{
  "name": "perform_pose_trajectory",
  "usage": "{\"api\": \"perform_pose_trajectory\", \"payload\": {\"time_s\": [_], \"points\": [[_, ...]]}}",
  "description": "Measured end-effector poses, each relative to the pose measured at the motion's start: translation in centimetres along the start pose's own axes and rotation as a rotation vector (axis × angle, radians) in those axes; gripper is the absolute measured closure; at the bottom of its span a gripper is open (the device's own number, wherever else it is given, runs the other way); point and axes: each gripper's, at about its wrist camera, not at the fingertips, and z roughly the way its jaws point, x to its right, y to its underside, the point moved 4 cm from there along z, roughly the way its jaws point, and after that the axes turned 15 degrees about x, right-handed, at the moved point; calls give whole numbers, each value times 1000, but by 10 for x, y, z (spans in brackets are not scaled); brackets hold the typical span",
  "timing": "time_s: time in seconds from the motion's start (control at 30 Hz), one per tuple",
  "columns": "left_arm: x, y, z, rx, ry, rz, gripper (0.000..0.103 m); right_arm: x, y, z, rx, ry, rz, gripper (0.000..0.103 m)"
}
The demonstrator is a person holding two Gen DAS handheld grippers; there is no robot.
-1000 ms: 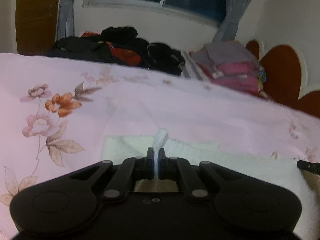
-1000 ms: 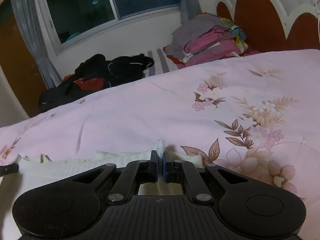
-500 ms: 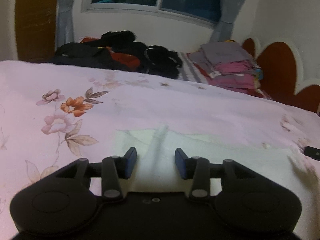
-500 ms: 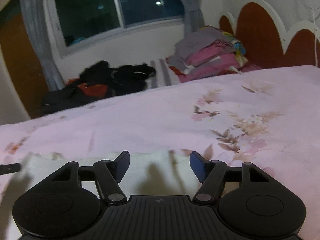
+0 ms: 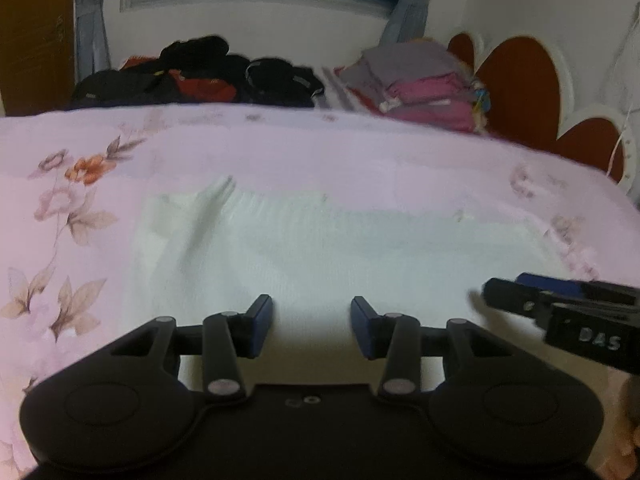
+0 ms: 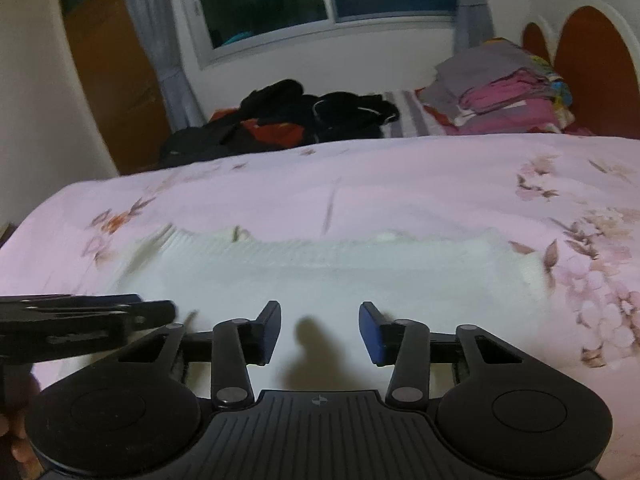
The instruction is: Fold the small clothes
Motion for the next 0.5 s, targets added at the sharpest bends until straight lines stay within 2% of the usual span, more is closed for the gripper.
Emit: {"api": "perform_pose_trajectory", "payload": {"time_s": [0.13,0.33,0.4,0.5], "points": [[-10,6,2,4,-10,15,59,11,17,6,-32,69,-37,59],[-26,6,-11,5,-40,-6,61,40,20,-8,-7,145,-30,59],[-29,8,-14,4,-38,3,61,46,28,-7,-22,154,-64,59],[-31,5,-18,-7,-46,-17,62,50,24,-13,-24,170,-42,59]]}}
